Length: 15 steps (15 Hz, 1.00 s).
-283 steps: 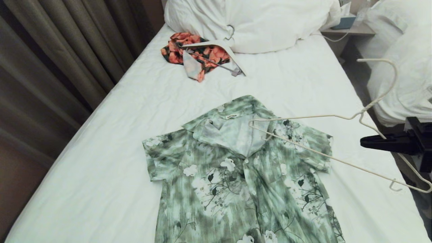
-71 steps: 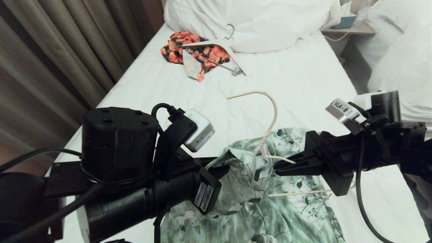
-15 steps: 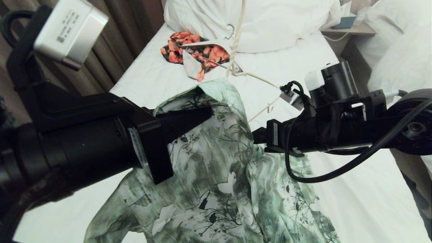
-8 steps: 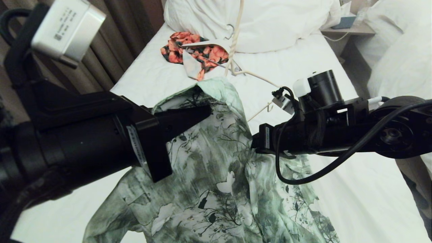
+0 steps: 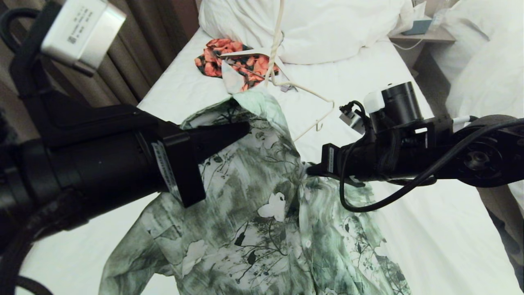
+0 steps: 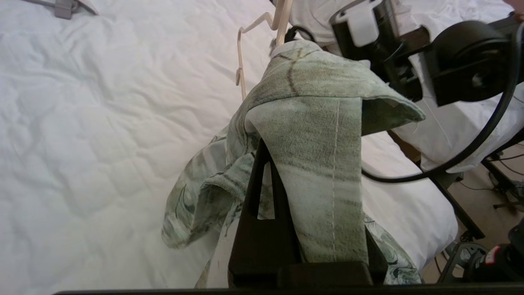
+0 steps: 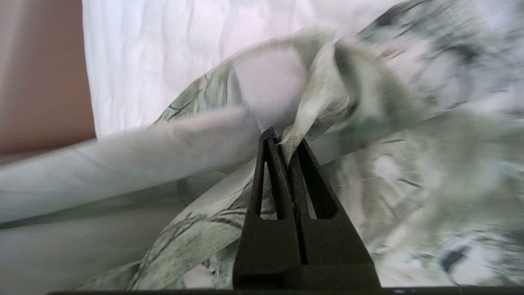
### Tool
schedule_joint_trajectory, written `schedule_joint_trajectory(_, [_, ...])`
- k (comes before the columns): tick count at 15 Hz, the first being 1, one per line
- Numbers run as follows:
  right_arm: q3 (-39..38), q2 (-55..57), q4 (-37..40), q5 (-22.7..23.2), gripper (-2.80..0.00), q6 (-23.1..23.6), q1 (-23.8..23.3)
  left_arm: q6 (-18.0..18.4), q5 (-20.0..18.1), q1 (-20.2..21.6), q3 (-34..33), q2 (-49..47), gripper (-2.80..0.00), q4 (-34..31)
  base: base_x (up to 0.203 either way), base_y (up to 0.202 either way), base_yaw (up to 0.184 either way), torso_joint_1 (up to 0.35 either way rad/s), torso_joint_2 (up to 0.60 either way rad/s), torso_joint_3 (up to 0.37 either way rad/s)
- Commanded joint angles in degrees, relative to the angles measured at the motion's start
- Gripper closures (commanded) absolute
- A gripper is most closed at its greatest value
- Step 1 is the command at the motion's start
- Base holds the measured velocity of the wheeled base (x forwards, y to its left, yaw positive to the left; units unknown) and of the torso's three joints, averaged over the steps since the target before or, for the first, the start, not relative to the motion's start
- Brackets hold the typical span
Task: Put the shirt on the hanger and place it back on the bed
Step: Hook the other side of the shirt onto the hanger
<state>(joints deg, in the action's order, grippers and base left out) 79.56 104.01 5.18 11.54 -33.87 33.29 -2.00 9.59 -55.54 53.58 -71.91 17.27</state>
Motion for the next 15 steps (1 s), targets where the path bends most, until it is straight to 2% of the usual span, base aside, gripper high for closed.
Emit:
schedule_joint_trajectory(1, [-0.2,-1.5,0.0,0.0,0.0,-0.3,-1.6,-0.2,0.1,0.3,0.0,-1.2,0.0,0.0,0.0,0.0,0.0,0.0,0.0,0.0])
schedule_joint_trajectory(3, [-0.6,-2.5,0.0,-0.1,0.0,-0.3,-3.5,-1.1,0.2,0.9,0.6,-1.6,0.0,-0.1,0.0,0.0,0.0,0.0,0.0,0.0])
schedule_joint_trajectory(5, [-0.9,-3.1,0.3,-0.3,0.0,-0.3,-5.6,-1.7,0.2,0.9,2.1,-2.1,0.0,-3.4,0.0,0.0,0.0,0.0,0.0,0.0])
schedule_joint_trajectory(7, [-1.3,-3.1,0.4,-0.6,0.0,-0.2,-7.5,-5.0,0.2,0.9,4.9,-2.1,0.0,-8.5,0.0,0.0,0.0,0.0,0.0,0.0])
schedule_joint_trajectory(12, [-1.7,-3.0,0.1,-0.8,0.0,0.0,-8.8,-5.8,0.2,0.3,7.8,-1.3,0.0,-16.6,0.0,0.0,0.0,0.0,0.0,0.0])
schedule_joint_trajectory(15, [-1.7,-3.0,0.2,-1.3,0.0,-0.1,-8.6,-7.3,0.2,0.3,8.8,-1.2,0.0,-17.4,0.0,0.0,0.0,0.0,0.0,0.0])
